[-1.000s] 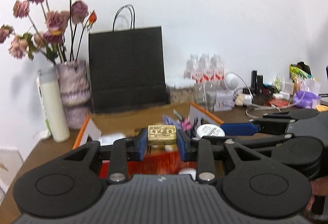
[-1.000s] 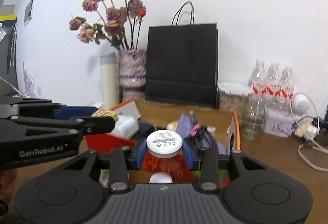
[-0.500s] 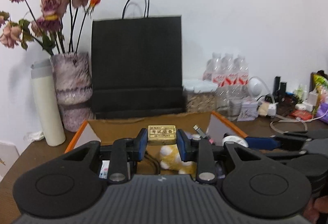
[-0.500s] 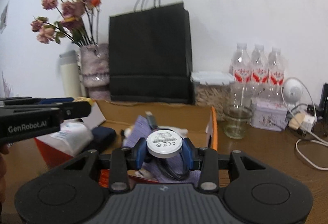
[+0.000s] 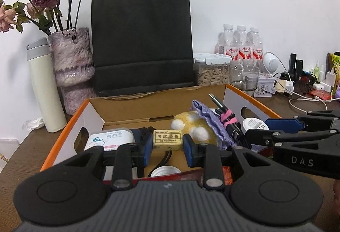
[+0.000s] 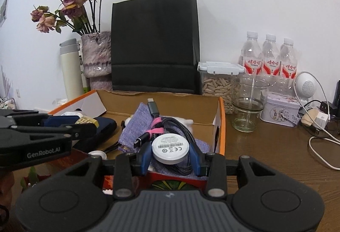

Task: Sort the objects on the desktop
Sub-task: 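Carry the puck and beige block into the box and release both, then move both grippers back toward the flower ornament and remaining caps, then grasp the red flower ornament with the left gripper while the right gripper grasps the orange fish piece, then carry the flower and orange piece over the box and release both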

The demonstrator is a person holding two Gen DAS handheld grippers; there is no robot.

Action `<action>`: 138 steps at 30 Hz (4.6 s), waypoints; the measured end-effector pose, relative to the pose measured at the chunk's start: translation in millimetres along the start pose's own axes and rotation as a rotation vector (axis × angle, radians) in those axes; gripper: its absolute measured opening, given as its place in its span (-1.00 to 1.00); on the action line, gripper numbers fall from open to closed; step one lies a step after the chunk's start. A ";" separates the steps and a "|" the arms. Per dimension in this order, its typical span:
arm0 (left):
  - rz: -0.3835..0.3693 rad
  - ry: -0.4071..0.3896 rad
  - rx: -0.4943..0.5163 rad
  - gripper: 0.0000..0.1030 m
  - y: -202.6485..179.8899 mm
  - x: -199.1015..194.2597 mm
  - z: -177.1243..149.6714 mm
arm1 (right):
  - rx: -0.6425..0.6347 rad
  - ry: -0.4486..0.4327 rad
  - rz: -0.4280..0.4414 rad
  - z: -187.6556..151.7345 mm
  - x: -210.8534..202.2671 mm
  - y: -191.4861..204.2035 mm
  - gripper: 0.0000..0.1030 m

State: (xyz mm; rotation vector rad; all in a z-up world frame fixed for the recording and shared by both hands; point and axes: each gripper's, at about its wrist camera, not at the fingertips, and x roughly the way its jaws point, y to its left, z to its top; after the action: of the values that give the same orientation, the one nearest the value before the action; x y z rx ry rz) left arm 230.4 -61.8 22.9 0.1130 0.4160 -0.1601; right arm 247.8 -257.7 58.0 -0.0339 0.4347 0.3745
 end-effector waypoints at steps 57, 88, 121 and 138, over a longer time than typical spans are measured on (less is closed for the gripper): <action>0.040 0.119 -0.035 1.00 41.4 -56.0 -49.5 | -0.170 0.156 0.049 -40.3 -35.5 53.0 1.00; -0.066 0.243 -0.066 0.26 33.4 -41.6 -66.1 | -0.116 0.230 0.159 -49.2 -28.1 53.4 -0.06; -0.056 0.031 -0.003 -0.16 24.1 -80.5 -33.2 | -0.145 0.062 0.205 -27.4 -57.7 59.3 -0.22; 0.002 -0.127 -0.058 -0.16 14.0 -30.6 34.0 | 0.018 -0.079 0.039 32.1 -12.5 11.1 -0.22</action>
State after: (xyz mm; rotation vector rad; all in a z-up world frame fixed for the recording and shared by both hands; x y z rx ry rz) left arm 218.6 -48.9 67.4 0.0459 0.2934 -0.1518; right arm 246.3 -248.1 92.9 0.0068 0.3610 0.4085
